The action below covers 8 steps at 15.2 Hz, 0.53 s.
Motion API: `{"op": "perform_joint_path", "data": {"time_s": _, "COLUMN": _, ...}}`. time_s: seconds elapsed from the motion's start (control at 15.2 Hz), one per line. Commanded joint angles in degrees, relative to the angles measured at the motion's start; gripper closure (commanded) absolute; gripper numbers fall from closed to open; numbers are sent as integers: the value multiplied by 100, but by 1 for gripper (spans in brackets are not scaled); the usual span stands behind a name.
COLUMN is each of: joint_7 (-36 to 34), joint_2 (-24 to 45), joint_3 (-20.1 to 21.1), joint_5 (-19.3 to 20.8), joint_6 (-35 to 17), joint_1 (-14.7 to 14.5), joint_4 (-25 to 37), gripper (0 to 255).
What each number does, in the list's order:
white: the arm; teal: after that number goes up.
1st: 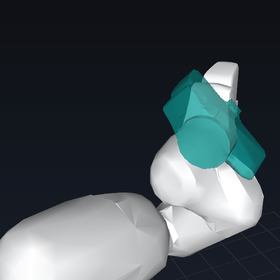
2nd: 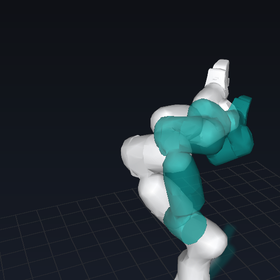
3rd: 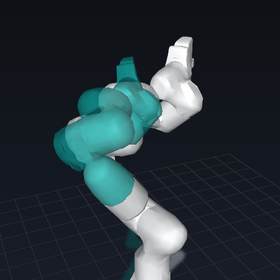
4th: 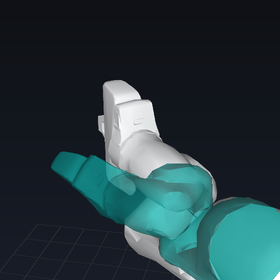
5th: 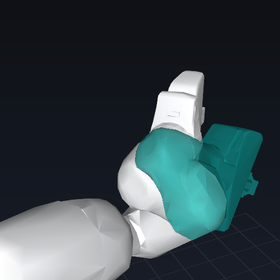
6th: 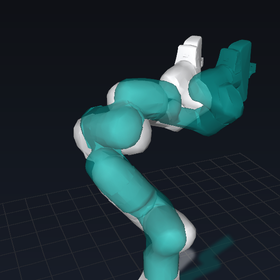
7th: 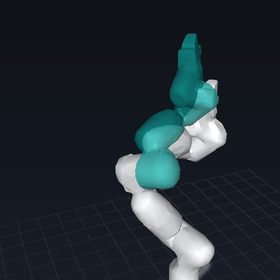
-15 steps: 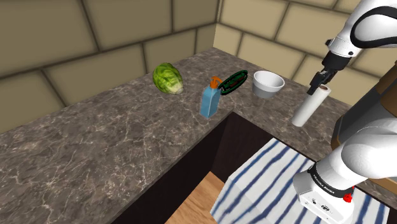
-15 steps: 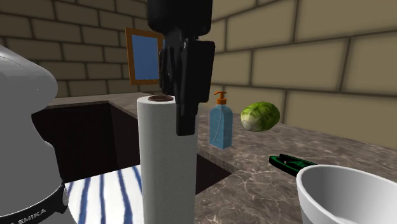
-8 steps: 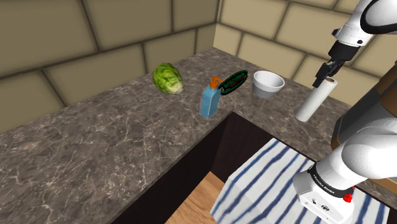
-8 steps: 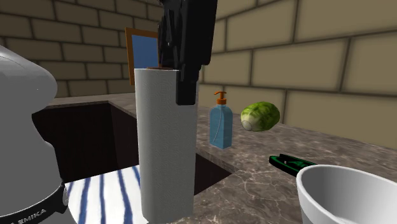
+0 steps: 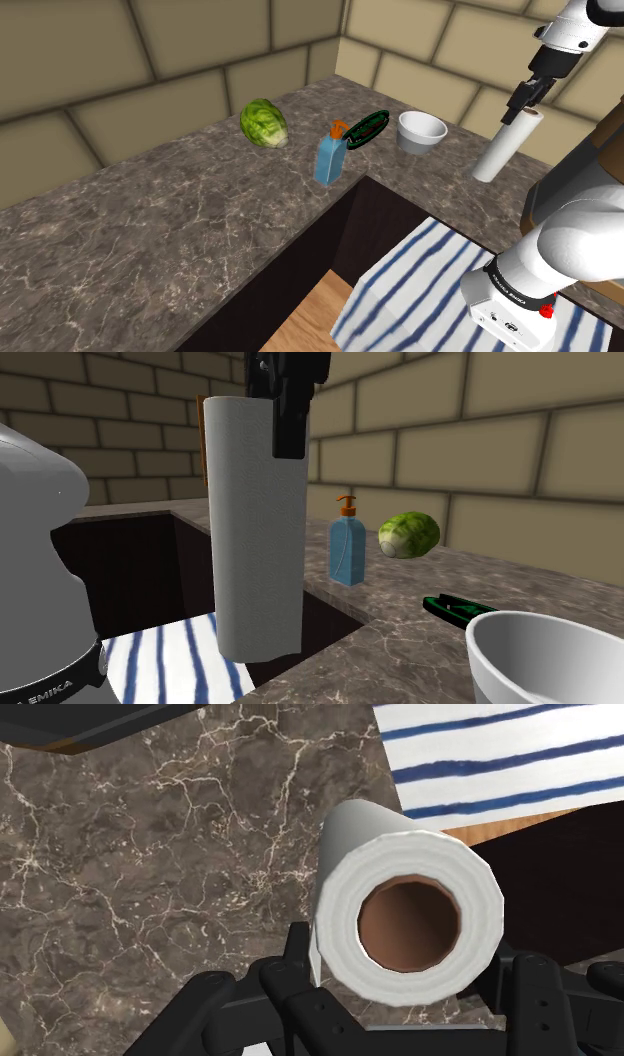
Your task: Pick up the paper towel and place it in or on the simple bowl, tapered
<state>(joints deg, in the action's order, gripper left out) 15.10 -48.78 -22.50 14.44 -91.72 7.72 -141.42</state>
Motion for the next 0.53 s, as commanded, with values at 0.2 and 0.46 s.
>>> {"op": "perform_joint_path", "data": {"time_s": 0.2, "joint_7": 18, "joint_2": 86, "joint_3": 78, "joint_5": -83, "joint_6": 360, "joint_1": -45, "joint_4": 444, "gripper": 255}}
{"op": "perform_joint_path", "data": {"time_s": 0.46, "joint_7": 28, "joint_2": 160, "joint_3": 134, "joint_5": -142, "joint_6": 623, "joint_1": -77, "joint_4": 779, "gripper": 255}}
